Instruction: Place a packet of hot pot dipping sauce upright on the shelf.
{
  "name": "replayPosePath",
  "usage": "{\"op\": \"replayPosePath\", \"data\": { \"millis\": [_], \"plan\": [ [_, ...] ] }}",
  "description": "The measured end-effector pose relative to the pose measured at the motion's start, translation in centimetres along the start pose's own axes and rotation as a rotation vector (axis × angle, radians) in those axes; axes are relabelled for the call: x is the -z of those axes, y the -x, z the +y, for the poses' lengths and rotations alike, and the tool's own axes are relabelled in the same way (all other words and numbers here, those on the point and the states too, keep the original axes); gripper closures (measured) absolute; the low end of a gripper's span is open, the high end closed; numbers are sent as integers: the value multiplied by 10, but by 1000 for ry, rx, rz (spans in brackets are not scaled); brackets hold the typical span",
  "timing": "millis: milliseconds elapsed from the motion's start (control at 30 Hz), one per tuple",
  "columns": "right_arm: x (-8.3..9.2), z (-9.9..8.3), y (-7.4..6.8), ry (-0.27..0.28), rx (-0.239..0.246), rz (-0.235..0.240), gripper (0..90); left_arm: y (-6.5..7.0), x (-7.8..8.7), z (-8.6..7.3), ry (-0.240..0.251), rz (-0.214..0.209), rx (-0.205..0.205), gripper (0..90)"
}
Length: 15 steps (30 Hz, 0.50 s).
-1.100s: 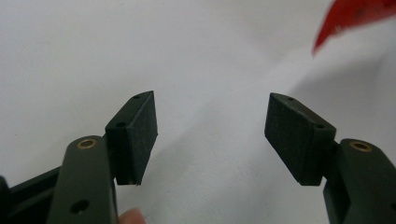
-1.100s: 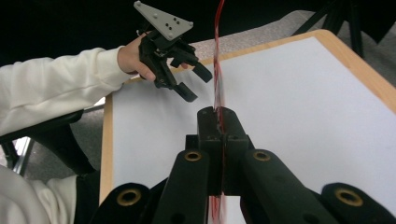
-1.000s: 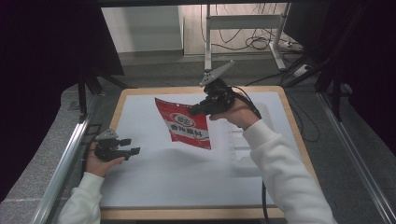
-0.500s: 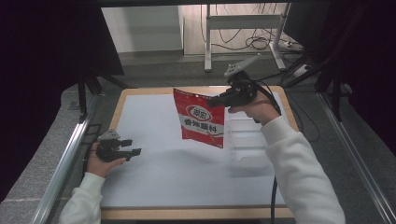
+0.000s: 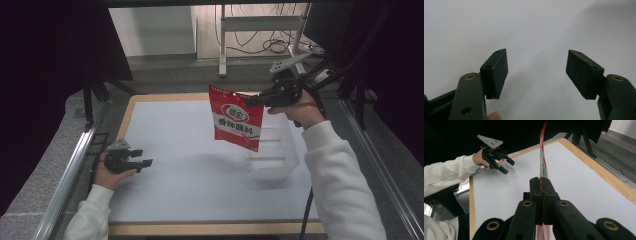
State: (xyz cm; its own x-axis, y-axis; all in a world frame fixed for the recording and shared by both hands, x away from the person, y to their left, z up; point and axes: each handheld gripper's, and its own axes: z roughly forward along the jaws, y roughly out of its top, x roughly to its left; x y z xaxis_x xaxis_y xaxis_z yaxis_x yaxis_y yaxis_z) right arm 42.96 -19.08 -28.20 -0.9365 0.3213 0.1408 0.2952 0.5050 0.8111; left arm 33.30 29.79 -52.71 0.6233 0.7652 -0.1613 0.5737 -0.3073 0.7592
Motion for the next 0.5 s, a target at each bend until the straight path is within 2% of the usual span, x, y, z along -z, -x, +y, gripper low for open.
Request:
{"op": "replayPosePath", "data": {
  "millis": [500],
  "plan": [
    [26,-6,22,-13,-19,-29,891,5,-2,3,-6,17,-6,335]
  ]
}}
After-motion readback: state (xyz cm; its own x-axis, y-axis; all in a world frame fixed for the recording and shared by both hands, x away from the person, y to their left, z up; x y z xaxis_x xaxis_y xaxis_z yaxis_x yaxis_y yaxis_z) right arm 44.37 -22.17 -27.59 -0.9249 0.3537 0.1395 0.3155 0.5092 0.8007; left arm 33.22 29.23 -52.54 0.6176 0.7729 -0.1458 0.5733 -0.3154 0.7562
